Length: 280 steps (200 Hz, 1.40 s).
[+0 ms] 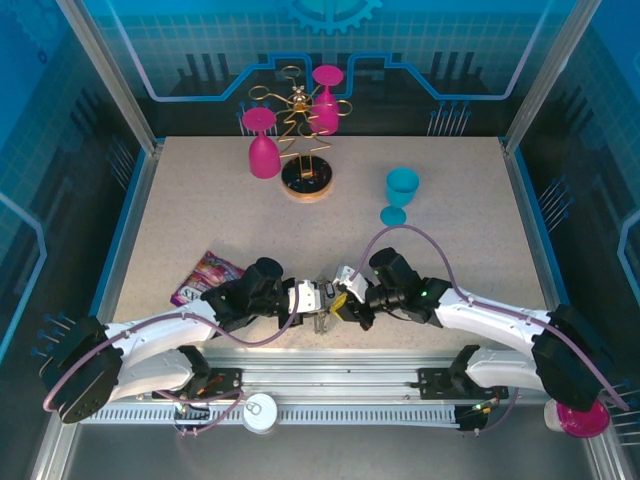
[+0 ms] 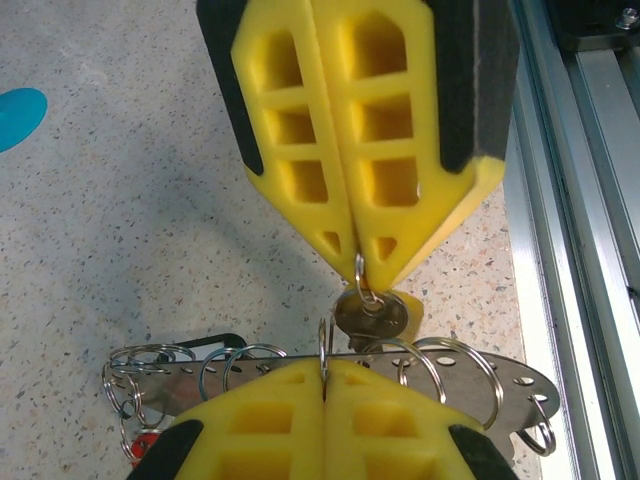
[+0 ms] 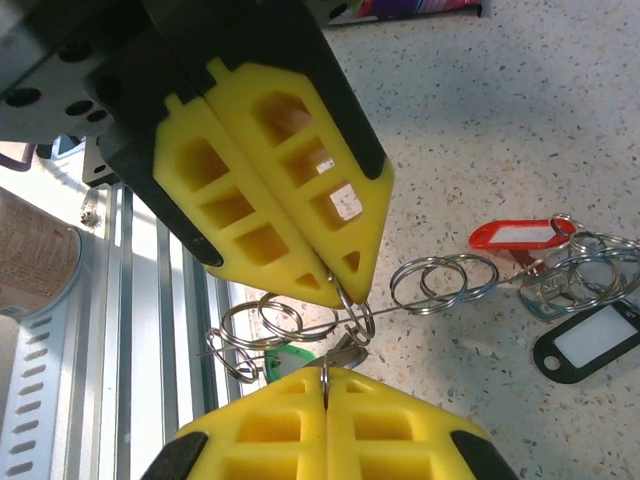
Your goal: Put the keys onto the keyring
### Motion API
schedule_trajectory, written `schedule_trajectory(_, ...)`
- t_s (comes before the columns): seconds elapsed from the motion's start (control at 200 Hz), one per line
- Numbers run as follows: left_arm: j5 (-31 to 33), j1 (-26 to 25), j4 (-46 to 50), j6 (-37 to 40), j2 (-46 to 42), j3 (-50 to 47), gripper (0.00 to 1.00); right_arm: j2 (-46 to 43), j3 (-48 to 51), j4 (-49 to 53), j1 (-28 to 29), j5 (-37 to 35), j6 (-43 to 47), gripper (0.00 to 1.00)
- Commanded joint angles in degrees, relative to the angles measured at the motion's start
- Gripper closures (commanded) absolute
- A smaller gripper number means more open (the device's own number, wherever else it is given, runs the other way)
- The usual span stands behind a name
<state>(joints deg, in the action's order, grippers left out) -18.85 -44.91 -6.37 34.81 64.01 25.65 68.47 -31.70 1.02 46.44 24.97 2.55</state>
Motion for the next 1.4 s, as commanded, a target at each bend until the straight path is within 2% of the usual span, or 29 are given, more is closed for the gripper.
schedule_trajectory(0.0,-1.2,-0.1,-1.8,0.2,-0.9,-0.7,1.0,0.9,-1.1,-1.0,0.6,1.5,1.2,1.0)
schedule_trajectory(0.515,-1.4,-0.1,-1.4,0.4,-0.6,-0.5,1.0,2.1,-2.3,-3.7,1.1,0.6,0.4,1.0)
schedule_trajectory(0.73,-1.7,-0.1,-1.3,0.5,-0.7,-0.4,1.0,2.4,-2.5,-3.9,1.2,-2.6,-0.9,1.0)
schedule_trajectory(1.086,-1.3,-0.3,-1.6,1.8,-1.7,-0.9,1.0,4.9,-4.5,-2.4,1.1,-9.4,-9.1,1.0)
schedule_trajectory(1.396,4.0,-2.0,-3.7,4.4,-3.1,-2.4,1.0,5.4,-3.9,-3.9,1.1,-8.7,-16.1,1.0)
